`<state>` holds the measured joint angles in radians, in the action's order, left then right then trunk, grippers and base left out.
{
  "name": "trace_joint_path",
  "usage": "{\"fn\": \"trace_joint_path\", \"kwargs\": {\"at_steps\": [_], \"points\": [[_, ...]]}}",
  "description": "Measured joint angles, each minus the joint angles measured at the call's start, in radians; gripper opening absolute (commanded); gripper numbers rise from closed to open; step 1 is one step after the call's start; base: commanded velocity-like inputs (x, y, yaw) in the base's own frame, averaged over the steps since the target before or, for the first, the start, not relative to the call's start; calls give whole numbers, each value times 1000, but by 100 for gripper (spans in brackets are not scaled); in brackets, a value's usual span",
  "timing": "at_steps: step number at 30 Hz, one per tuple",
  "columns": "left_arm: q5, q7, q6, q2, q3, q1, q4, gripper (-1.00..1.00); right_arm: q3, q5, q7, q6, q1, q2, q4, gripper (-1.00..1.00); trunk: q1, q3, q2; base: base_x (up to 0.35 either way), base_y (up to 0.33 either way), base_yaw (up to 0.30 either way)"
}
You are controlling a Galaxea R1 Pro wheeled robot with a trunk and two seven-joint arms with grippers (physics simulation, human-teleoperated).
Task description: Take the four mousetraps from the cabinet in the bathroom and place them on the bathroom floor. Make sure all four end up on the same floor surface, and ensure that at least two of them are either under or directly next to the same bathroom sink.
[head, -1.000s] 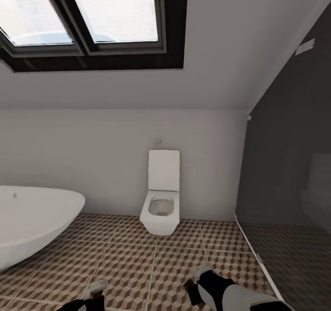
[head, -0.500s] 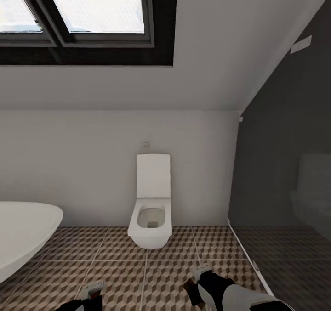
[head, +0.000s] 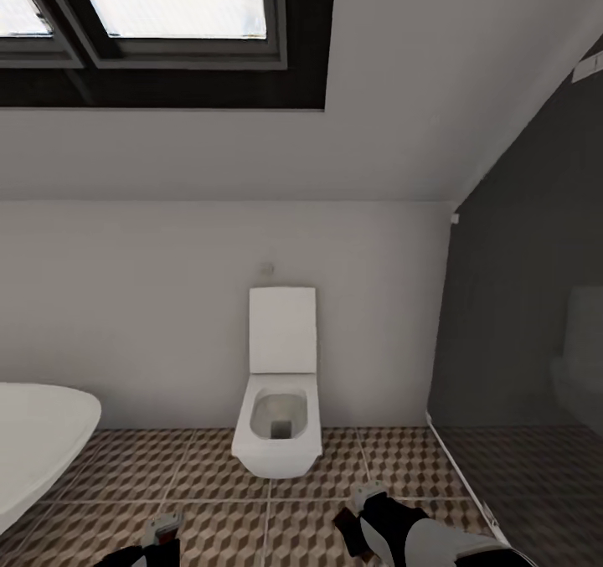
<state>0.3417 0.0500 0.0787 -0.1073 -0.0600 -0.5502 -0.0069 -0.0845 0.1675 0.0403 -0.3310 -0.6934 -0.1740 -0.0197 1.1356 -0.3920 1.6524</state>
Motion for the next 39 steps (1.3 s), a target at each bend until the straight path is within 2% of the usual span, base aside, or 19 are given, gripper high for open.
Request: {"fn": "trace_joint_path", "kwargs": {"at_steps": [20,25,30,39], "points": [[-1,0,-2,-16,-1,0,-1,-100,3,0,26,-2,0,0,6,-100,0,7,0,324,95,-204],[1,0,-2,-43,0,0,-2,-100,4,-1,26,0,0,0,7,-100,0,8,0,274,80,-68],[6,0,-3,-81,1,0,-3,-100,4,-1,26,0,0,0,8,-100,0,8,0,77,22,-15],[8,-3,-4,-112,2,0,-2,-100,4,-1,26,1,0,0,8,-100,1,8,0,10,3,-2]]}}
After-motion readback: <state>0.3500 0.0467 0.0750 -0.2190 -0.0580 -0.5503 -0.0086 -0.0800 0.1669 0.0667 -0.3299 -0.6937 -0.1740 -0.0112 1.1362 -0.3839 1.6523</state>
